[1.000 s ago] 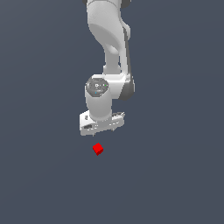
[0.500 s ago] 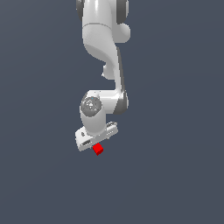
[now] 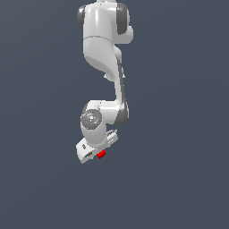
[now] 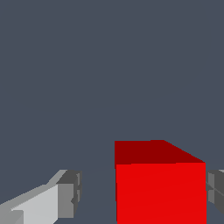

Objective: Pick up the red cube and move it to a goal position.

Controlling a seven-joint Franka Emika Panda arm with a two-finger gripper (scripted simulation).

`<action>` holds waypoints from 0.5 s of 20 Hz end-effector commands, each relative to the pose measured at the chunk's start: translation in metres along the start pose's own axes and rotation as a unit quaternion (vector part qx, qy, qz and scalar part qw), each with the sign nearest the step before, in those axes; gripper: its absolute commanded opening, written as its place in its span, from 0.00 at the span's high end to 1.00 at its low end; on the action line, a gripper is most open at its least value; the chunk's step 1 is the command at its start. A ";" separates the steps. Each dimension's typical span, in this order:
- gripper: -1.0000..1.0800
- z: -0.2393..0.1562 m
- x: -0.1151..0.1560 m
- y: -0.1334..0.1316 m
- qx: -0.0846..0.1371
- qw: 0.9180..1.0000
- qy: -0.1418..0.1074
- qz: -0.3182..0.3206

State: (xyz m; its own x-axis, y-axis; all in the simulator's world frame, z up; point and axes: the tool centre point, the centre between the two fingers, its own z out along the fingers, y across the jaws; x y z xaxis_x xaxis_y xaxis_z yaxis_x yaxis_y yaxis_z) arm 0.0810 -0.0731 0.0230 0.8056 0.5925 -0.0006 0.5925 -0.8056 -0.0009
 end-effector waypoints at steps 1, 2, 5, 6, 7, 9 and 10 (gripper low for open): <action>0.04 0.002 0.002 0.002 0.000 1.000 0.000 -0.007; 0.04 0.003 0.002 0.002 0.000 1.000 0.000 -0.008; 1.00 0.003 0.003 0.003 0.000 1.000 0.000 -0.009; 1.00 0.003 0.003 0.003 0.000 1.000 0.000 -0.009; 1.00 0.003 0.003 0.003 0.000 1.000 0.000 -0.009; 1.00 0.003 0.003 0.003 0.000 1.000 0.000 -0.009; 1.00 0.003 0.003 0.003 0.000 1.000 0.000 -0.009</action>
State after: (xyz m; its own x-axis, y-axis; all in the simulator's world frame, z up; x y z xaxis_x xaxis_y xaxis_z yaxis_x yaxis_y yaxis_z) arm 0.0844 -0.0739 0.0200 0.7953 0.6063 -0.0003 0.6063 -0.7953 0.0000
